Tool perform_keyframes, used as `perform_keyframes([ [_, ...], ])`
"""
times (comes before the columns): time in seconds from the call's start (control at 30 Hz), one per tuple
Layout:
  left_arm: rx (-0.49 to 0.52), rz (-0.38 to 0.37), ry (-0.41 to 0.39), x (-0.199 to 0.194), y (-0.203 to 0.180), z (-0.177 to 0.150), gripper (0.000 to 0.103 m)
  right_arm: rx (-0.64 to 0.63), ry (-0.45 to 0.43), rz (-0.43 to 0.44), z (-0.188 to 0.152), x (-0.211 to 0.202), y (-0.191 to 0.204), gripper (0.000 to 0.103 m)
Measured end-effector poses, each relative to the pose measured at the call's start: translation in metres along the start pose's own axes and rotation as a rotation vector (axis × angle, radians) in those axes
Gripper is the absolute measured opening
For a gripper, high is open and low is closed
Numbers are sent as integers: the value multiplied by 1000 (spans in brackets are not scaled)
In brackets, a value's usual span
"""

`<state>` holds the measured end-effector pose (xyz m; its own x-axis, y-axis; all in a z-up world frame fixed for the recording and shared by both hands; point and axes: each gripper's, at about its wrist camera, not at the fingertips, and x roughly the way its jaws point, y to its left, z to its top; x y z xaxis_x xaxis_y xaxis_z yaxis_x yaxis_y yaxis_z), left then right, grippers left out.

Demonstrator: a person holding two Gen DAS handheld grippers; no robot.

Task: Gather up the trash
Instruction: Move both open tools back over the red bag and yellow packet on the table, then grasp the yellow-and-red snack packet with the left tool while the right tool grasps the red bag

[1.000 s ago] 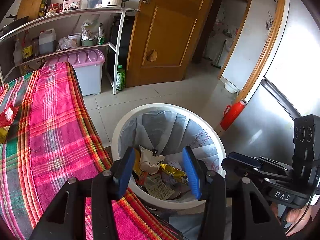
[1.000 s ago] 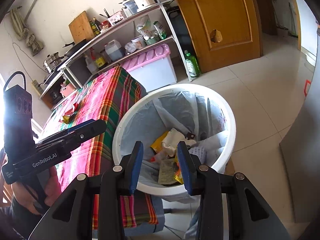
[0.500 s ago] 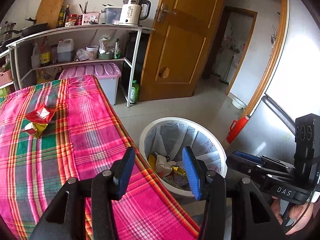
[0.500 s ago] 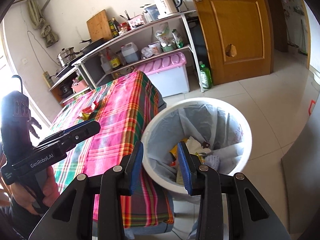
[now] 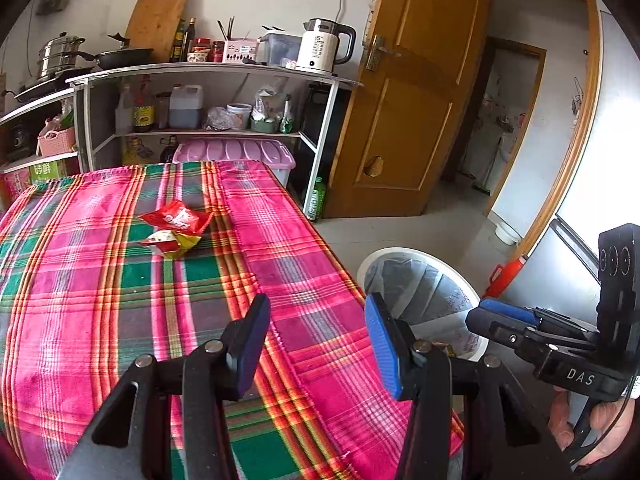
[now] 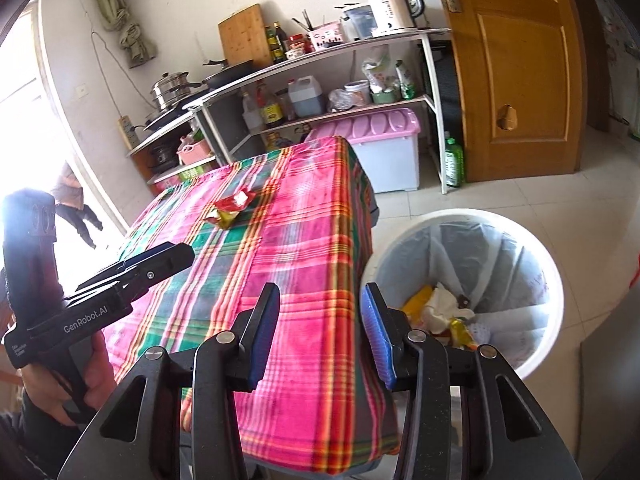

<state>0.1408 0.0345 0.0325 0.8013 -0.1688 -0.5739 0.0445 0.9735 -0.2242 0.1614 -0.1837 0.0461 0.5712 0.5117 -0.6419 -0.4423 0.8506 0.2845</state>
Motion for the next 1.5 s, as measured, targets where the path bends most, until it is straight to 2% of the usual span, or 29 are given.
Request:
perform_keyframes([
  [0.47,-70,85,-24,-16,53,-3,51,-59,27,44,10,25,33,44],
  [0.83,-80,125,-20,-6,82,10,54,-91,41,74,26,52,47,46],
  [1.0,-71,155,-10,10,99,22,60,-102,46,82,31,63,49,47],
  [1.5,-16,178,92,95,134,52,66,-113,79,85,49,106,46,47],
])
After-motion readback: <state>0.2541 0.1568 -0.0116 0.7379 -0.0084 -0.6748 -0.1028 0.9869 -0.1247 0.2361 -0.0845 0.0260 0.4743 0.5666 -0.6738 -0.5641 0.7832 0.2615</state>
